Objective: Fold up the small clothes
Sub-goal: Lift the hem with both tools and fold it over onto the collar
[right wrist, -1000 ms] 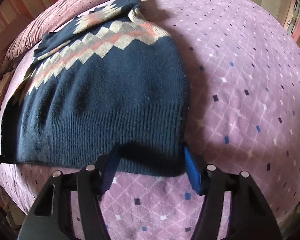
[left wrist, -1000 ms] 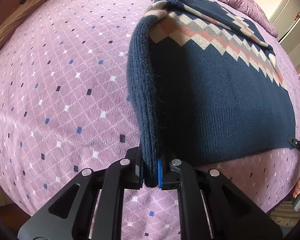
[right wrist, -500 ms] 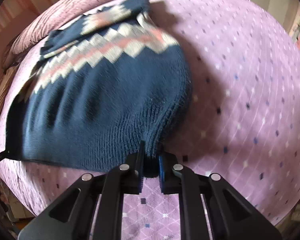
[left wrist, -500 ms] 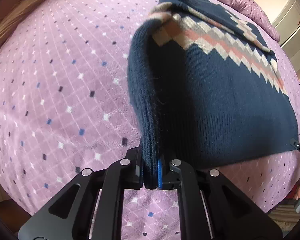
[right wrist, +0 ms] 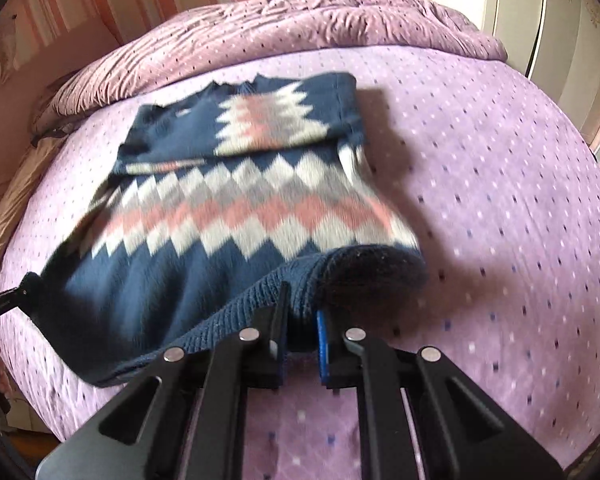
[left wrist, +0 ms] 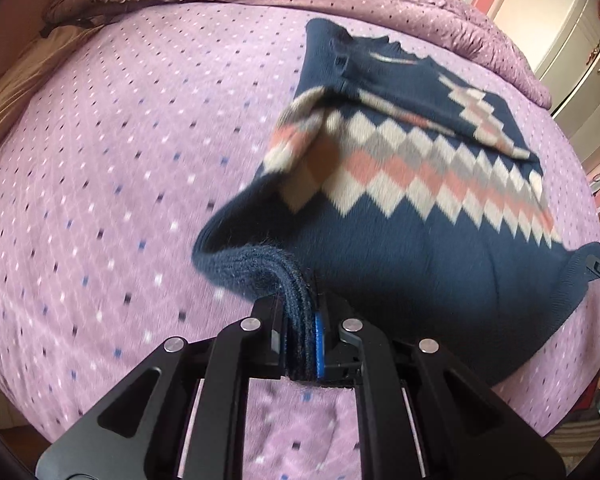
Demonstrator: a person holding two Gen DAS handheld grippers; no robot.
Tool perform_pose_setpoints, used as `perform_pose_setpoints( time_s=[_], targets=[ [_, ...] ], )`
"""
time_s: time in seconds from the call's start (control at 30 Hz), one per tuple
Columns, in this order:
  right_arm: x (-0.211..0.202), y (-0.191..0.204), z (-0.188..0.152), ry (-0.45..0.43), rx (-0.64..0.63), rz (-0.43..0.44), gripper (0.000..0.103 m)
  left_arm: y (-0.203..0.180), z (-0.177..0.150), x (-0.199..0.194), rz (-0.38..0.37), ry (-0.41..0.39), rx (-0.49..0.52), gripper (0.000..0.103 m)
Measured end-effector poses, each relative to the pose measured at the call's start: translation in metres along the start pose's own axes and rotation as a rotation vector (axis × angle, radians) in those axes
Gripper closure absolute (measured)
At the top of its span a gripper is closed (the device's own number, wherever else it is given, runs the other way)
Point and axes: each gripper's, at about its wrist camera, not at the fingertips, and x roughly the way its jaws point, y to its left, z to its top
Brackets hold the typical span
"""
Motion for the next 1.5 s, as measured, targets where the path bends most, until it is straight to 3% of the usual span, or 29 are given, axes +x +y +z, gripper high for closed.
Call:
perform_pose_setpoints(
  time_s=[0.27,0.5,0.83,1.0,1.2,1.37,1.4,1.5],
  targets=[
    [0.014,-0.002,0.051,-0.077,0.044,0.001,0.092,-0.001,0.053,0.008,-0.012,-0.067,-0.007,0.096],
    [0.042,-0.006,0.110,-0.159,0.034,-0.042,0.092,-0.012,0.129,0.027,0.013,-0.178,0.024,0.096],
    [0.074,0.008,0.221,-0.309,-0.049,-0.066,0.092,-0.036,0.250,0.035,0.040,-0.360,0.095,0.096],
    [0.111,-0.004,0.272,-0.297,-0.015,-0.069,0.092,-0.038,0.299,0.060,0.044,-0.369,0.091,0.096],
    [0.188,-0.011,0.279,-0.175,-0.019,-0.112,0.092,-0.046,0.310,0.129,0.112,-0.297,0.138,0.096],
    [0.215,-0.020,0.266,-0.136,0.018,-0.101,0.092,-0.037,0.306,0.149,0.107,-0.278,0.137,0.095],
    [0.216,-0.018,0.264,-0.138,0.010,-0.097,0.091,-0.036,0.304,0.150,0.101,-0.278,0.146,0.093],
    [0.215,-0.018,0.262,-0.142,0.010,-0.085,0.090,-0.038,0.300,0.154,0.075,-0.265,0.164,0.070]
  ],
)
